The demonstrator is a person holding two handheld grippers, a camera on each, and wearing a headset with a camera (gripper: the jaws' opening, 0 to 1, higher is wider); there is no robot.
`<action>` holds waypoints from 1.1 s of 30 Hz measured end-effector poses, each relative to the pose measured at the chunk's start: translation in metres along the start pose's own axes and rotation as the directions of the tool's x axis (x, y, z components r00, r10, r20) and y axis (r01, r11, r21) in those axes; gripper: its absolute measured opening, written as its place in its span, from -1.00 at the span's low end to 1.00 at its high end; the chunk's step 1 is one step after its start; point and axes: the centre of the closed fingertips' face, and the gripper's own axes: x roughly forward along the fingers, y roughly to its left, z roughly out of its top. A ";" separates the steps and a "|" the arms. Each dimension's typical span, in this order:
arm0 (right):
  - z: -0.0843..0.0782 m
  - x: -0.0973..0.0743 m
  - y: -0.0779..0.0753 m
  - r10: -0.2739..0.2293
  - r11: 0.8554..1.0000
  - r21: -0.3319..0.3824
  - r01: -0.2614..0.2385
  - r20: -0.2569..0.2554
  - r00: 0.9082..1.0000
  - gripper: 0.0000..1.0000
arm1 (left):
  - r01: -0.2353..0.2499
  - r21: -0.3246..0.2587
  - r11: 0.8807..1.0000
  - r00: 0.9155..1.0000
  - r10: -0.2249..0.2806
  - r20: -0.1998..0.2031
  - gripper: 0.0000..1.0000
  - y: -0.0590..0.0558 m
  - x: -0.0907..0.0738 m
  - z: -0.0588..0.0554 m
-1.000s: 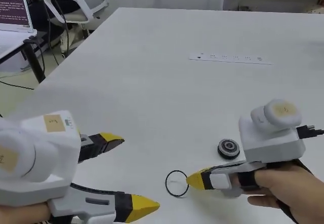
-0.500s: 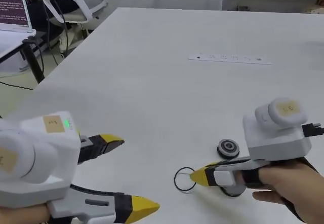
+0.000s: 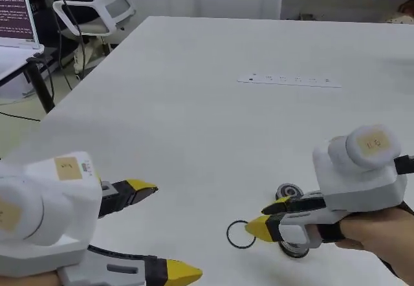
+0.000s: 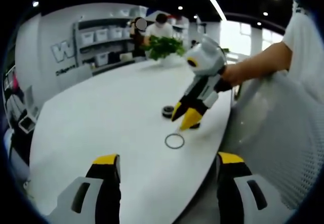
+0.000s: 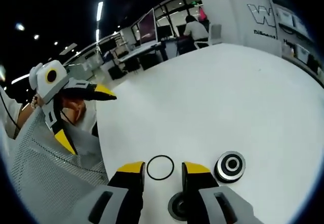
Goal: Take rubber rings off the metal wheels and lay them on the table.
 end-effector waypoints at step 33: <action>-0.029 -0.062 -0.039 -0.008 1.000 0.028 0.007 0.036 0.999 -0.62 | 0.133 0.228 0.964 0.987 -0.150 0.057 0.70 -0.015 0.012 0.082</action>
